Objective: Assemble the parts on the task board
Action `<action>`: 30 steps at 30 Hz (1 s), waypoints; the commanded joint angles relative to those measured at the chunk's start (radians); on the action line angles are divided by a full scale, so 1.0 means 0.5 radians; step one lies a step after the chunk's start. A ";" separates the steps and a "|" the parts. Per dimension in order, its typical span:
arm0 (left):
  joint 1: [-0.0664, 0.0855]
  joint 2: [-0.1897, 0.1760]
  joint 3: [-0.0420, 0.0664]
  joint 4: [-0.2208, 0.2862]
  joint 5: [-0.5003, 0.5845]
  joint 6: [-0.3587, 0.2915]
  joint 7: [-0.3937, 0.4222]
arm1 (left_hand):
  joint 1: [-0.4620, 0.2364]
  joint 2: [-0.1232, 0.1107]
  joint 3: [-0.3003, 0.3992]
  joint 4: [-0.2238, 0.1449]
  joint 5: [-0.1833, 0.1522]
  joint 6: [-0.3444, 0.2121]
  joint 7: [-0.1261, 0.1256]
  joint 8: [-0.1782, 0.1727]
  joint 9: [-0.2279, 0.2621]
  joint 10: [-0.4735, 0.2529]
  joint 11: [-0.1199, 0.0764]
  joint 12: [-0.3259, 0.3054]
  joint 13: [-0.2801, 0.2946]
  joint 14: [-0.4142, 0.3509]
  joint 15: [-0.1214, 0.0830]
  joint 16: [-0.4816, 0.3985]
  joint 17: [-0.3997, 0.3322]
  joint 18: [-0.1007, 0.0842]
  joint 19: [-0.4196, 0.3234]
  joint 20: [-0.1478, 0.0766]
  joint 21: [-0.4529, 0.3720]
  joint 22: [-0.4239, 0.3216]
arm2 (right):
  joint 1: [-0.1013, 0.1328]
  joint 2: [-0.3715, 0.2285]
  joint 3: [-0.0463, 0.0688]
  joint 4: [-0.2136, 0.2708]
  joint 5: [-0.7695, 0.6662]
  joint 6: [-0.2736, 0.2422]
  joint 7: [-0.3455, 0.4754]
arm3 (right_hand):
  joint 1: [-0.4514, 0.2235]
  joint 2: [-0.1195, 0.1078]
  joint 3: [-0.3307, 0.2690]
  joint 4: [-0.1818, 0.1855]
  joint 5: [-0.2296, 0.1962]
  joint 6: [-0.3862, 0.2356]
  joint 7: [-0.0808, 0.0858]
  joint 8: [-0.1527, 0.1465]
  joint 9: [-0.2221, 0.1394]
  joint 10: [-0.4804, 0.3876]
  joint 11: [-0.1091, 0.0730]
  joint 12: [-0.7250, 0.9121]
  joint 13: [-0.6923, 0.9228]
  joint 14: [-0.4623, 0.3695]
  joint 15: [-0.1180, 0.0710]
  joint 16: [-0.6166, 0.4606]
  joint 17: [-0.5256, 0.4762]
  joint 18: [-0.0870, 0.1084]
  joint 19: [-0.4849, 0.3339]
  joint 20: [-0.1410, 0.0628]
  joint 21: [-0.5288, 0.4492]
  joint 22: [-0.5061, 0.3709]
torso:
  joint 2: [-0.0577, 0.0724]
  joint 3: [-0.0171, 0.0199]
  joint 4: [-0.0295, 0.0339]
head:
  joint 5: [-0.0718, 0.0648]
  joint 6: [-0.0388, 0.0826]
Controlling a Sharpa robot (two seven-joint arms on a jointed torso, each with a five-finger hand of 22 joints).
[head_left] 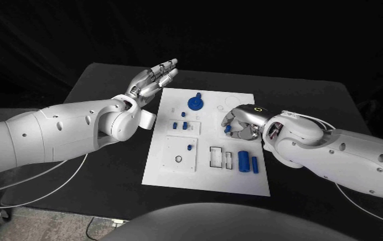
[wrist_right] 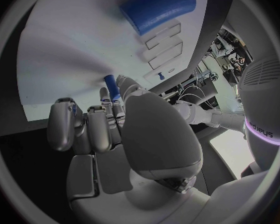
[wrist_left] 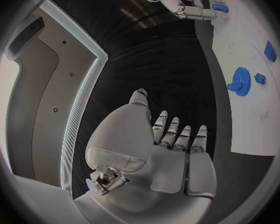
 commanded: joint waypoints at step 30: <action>-0.008 0.029 -0.002 -0.013 -0.016 0.106 -0.037 | 0.107 0.068 -0.012 0.001 0.088 0.276 0.160 0.044 0.027 0.055 0.052 0.129 0.012 0.124 0.116 0.131 0.026 -0.012 0.164 0.012 0.061 0.260 | 0.155 -0.086 0.001 0.332 -0.037 -0.101 0.025 | 0.056 -0.013 0.299 -0.156 -0.018 0.213 -0.046 0.016 0.084 0.374 -0.088 -0.028 -0.004 0.006 -0.088 -0.002 -0.014 0.001 0.015 -0.089 0.034 0.344 | -0.002 0.0003 -0.001 | 0.020 0.000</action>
